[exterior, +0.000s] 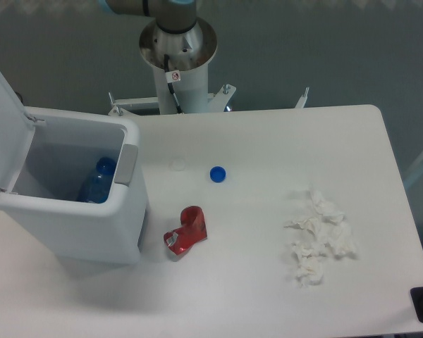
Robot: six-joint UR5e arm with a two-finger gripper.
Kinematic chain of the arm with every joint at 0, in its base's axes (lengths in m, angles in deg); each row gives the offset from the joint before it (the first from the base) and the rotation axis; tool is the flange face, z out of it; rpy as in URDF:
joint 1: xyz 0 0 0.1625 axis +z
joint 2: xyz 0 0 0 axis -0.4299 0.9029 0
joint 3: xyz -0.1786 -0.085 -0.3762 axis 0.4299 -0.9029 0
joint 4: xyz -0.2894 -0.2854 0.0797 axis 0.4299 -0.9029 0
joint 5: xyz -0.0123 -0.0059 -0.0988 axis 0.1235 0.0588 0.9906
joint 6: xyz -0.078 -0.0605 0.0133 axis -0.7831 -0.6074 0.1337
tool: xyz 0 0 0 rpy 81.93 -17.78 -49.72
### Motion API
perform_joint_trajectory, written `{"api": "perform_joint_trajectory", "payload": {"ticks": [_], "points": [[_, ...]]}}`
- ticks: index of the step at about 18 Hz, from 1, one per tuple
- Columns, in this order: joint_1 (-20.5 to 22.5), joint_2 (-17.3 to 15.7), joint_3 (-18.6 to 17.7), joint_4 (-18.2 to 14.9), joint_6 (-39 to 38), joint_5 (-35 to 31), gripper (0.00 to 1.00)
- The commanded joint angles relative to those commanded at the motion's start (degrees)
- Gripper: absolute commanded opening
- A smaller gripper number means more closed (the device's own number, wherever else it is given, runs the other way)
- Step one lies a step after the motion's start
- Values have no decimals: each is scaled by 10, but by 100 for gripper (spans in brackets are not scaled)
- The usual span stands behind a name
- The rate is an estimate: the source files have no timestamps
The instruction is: Close the trash can
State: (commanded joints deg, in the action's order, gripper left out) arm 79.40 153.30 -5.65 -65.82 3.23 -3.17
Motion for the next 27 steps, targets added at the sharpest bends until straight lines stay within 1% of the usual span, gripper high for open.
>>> {"api": "perform_joint_trajectory", "payload": {"ticks": [2, 3, 5, 7, 8, 9, 13, 16, 22, 27], "points": [[-6, 31, 9, 0, -1, -17, 0], [-11, 41, 12, 0, -1, -25, 0], [-12, 43, 13, 0, -2, -33, 0], [-11, 33, 14, -4, -3, -33, 0], [-12, 21, 13, -6, -3, -34, 0], [-11, 15, 13, -10, -3, -34, 0], [-7, -12, 13, -35, -2, -53, 0], [-5, -29, 12, -44, -2, -53, 0], [-6, -23, 11, -43, -6, -62, 0], [-9, -24, 9, -43, -11, -55, 0]]}}
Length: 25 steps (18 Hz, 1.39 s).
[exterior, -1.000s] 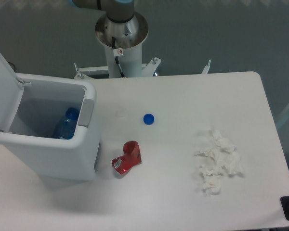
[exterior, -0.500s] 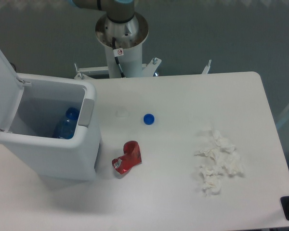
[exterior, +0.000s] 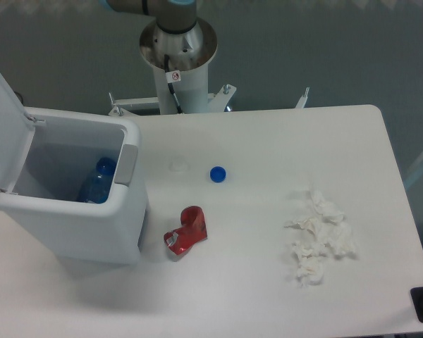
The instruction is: Close the trash can
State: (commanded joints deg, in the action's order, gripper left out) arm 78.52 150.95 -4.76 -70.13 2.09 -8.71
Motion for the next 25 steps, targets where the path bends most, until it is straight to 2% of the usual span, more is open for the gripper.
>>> {"api": "perform_joint_trajectory", "payload": {"ticks": [8, 18, 25], "points": [[-4, 18, 1, 4, -7, 3, 0], [4, -10, -16, -18, -6, -75, 0], [64, -17, -21, -20, -6, -80, 0]]}}
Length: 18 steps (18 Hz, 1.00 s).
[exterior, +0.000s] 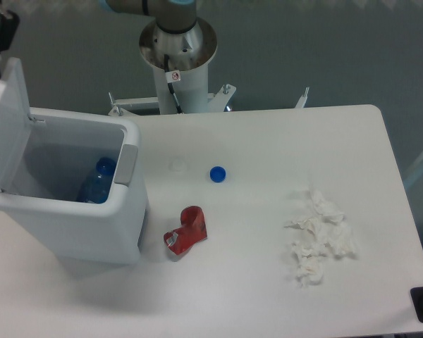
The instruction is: Close the trash can
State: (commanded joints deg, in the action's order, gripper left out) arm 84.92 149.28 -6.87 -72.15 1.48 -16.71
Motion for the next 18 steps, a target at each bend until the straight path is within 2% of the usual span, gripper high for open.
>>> {"api": "perform_joint_trajectory", "payload": {"ticks": [5, 10, 14, 18], "points": [[38, 5, -18, 2, 3, 1, 0], [43, 5, -48, 5, 6, 2, 0], [45, 18, -50, 7, 4, 2, 0], [70, 32, -50, 7, 8, 8, 0]]}}
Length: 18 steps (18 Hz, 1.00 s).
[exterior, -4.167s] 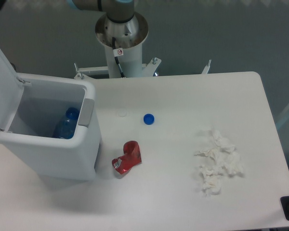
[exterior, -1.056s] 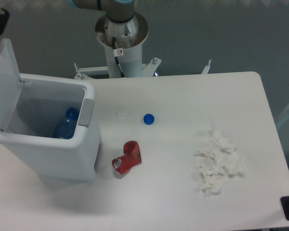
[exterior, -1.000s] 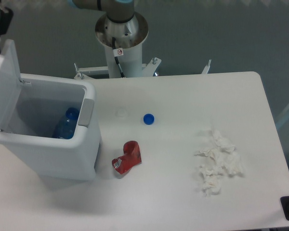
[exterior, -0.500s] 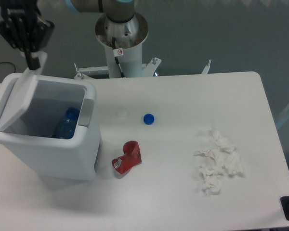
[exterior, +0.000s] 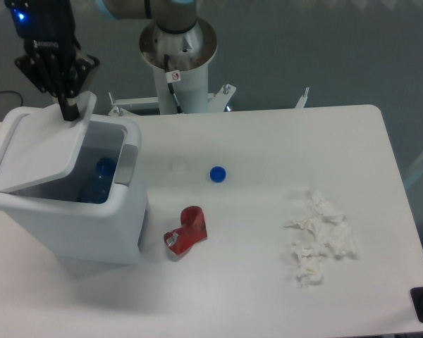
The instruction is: Close the trash can
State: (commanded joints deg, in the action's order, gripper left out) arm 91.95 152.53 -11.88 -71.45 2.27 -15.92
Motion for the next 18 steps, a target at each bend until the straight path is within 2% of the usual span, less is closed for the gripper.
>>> {"api": "perform_joint_trajectory", "payload": {"ticks": [5, 18], "points": [[20, 32, 0, 32, -1, 3, 0], [22, 40, -21, 33, 0, 5, 0]]}}
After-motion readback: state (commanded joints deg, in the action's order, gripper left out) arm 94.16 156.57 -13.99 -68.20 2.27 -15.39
